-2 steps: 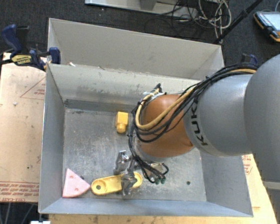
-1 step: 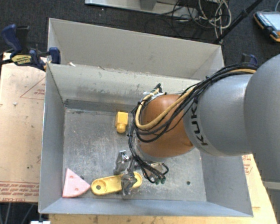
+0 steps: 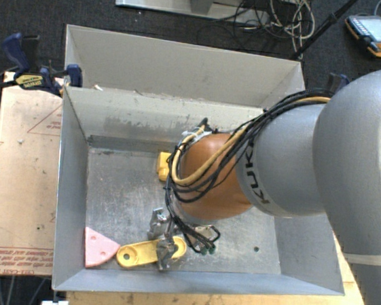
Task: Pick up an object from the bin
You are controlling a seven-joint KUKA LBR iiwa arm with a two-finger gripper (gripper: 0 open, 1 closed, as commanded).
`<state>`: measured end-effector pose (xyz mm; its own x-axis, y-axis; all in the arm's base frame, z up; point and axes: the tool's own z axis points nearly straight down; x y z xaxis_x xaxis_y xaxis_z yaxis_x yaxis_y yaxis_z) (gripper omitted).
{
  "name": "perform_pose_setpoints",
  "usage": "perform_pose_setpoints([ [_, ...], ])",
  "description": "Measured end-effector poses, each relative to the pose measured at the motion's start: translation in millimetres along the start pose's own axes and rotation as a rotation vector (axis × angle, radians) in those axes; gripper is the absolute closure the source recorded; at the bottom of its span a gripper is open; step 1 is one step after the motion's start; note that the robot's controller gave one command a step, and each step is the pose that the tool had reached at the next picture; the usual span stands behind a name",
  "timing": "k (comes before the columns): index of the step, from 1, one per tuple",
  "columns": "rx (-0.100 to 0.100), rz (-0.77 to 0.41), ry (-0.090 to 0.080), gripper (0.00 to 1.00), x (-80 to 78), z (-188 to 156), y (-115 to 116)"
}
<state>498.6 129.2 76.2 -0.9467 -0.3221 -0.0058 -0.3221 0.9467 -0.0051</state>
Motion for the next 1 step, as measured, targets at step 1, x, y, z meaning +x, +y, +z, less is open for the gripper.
perform_pose_setpoints([
  [1,-0.005,0.004,-0.001,1.0,-1.0,-159.5,-12.0],
])
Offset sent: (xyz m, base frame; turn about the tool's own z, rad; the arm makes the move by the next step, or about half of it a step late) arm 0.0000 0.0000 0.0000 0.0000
